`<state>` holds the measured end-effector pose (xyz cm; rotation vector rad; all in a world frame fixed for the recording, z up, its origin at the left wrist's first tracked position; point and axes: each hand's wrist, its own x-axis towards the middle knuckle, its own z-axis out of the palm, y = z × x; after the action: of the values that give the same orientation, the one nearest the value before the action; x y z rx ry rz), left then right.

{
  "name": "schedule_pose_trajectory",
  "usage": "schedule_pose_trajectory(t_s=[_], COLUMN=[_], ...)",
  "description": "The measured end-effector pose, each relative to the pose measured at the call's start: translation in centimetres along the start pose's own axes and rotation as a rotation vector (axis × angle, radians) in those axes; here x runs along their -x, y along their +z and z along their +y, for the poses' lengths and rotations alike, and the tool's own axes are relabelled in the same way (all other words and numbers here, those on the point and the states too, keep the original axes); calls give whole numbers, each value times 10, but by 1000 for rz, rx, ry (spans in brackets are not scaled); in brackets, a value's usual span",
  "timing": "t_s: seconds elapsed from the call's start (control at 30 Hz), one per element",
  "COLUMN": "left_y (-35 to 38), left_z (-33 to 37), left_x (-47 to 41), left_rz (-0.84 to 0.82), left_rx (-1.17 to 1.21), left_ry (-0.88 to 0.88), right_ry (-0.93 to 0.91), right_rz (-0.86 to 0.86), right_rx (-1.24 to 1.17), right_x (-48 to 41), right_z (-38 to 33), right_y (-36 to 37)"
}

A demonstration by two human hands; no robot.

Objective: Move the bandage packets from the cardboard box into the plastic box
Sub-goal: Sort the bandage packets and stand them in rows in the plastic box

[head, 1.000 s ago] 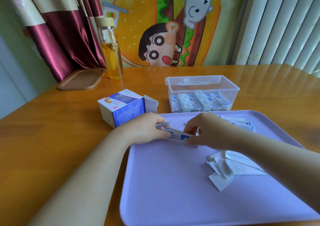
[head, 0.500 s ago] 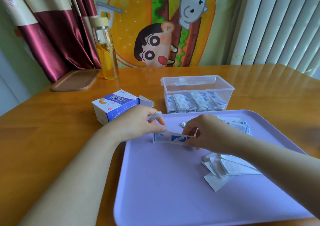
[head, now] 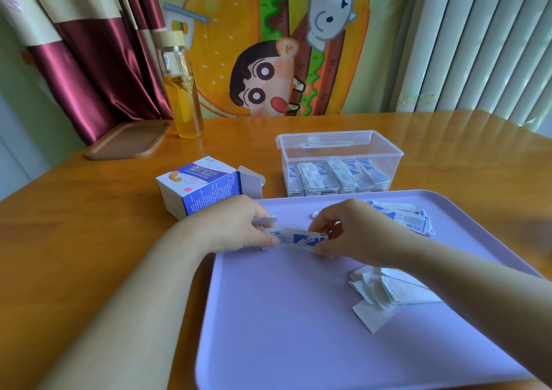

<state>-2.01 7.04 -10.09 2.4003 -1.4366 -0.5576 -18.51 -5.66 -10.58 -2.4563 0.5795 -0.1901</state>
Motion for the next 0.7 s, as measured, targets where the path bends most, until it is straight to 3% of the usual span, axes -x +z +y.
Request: schedule_pose_trajectory(t_s=[0.1,0.2,0.3,0.4,0.6,0.7], left_y=[-1,-6,-12,-12,-18,-31], left_z=[1,7,18,25,31,29], left_x=[0,4,8,10,0,-22], left_rz=[23,177,405,519,562,589], left_rx=[17,58,248,404,491,485], left_ry=[4,57,131,164,152,98], right_ry=[4,-26,-34,-78,-177,-95], right_rz=[39,150,246,206,322,416], right_rx=[-18,-101,-463,-788,-696,-637], right_x=[0,-3,-11,-21,-48,-78], right_z=[1,-2,-9,-18,-28,-18], right_y=[-2,-15,-35,-45,-70,-97])
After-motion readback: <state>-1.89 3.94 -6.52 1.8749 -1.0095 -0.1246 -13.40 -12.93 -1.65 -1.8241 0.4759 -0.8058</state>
